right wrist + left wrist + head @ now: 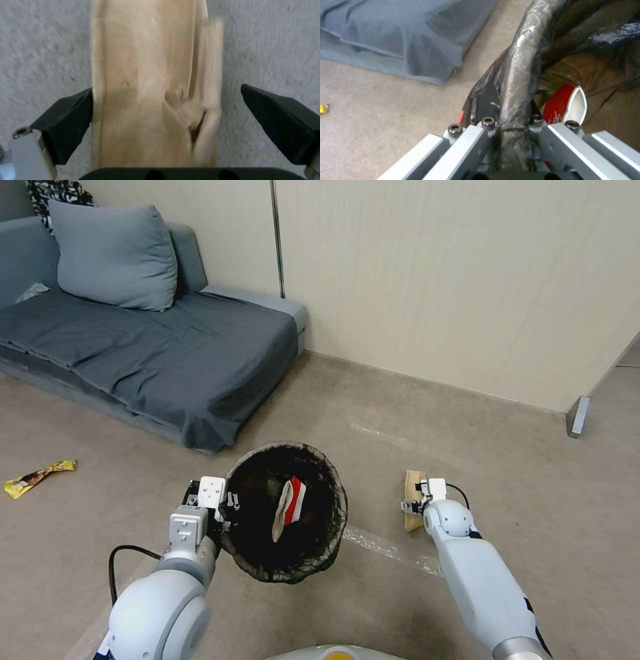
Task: Pick up the trash bin, then pick up the garbage from the floor and place it into the trash bin.
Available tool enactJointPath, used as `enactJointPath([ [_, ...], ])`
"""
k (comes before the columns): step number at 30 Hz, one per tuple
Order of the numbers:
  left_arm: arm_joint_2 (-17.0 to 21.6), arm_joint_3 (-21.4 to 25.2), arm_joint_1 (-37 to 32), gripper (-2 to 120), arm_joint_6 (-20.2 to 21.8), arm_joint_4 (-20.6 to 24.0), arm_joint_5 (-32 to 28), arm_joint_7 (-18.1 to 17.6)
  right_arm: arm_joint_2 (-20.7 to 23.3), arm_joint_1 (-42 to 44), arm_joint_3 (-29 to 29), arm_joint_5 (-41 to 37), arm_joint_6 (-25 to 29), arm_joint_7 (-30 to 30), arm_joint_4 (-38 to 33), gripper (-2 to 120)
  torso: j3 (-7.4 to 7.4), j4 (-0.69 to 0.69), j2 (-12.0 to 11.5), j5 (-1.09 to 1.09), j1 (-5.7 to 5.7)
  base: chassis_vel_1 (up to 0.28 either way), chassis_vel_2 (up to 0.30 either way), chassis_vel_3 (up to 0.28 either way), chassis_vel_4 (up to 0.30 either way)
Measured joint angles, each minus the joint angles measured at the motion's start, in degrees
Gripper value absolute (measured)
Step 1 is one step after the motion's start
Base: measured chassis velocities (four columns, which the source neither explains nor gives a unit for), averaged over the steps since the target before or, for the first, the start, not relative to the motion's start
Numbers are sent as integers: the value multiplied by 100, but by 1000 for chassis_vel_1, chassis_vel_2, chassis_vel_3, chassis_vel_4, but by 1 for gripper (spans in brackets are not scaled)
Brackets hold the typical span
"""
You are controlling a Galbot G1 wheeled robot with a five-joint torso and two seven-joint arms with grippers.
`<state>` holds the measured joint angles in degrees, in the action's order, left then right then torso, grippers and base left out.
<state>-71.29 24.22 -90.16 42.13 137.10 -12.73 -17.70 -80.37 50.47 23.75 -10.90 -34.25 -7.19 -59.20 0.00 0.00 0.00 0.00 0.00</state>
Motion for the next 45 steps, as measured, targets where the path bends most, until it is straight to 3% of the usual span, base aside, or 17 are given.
enactJointPath([
  [5, 1, -2, -25, 0, 0, 116, 17, 5, 11, 1, 32, -7, 76, 61, 134, 100, 0, 0, 0, 0, 0, 0, 0, 0, 0],
  [8, 0, -1, -29, 0, 0, 144, 40, 5, 6, -18, 62, -100, 128, 70, 245, 94, -1, 0, 0, 0, 0, 0, 0, 0, 0],
  [16, -3, 49, -44, 0, 0, 144, 61, 17, 31, 83, 90, -169, 247, 182, 95, 60, -1, 4, 1, 5, 0, 0, 0, 0, 0],
  [17, -3, 49, -44, 0, 0, 144, 61, 17, 31, 83, 90, -169, 247, 182, 95, 60, -1, 4, 1, 5, 0, 0, 0, 0, 0],
  [20, -8, 52, -44, 0, 0, 127, 82, 23, 84, 218, 104, -145, 205, 172, -186, 46, 0, -2, 0, 0, 0, 0, 0, 0, 0],
  [29, -16, 53, -32, 0, 0, 99, 94, 35, 159, 498, 163, -102, 153, 166, -895, 13, 0, 0, 0, 0, 0, 0, 0, 0, 0],
  [33, -18, 54, -26, 0, 0, 93, 96, 41, 159, 686, 251, -132, 120, 153, -1333, 4, 0, 0, 0, 0, 0, 0, 0, 0, 0],
  [39, -19, 62, -26, 0, 0, 86, 97, 42, 194, 1007, 366, -239, 22, 93, -2083, 2, 0, 1, 0, 0, 0, 0, 0, 0, 0],
  [45, -27, 65, -31, 0, 0, 85, 98, 41, 291, 1508, 529, -607, -190, 52, -3297, 2, 0, -1, 0, 1, 0, 0, 0, 0, 0],
])
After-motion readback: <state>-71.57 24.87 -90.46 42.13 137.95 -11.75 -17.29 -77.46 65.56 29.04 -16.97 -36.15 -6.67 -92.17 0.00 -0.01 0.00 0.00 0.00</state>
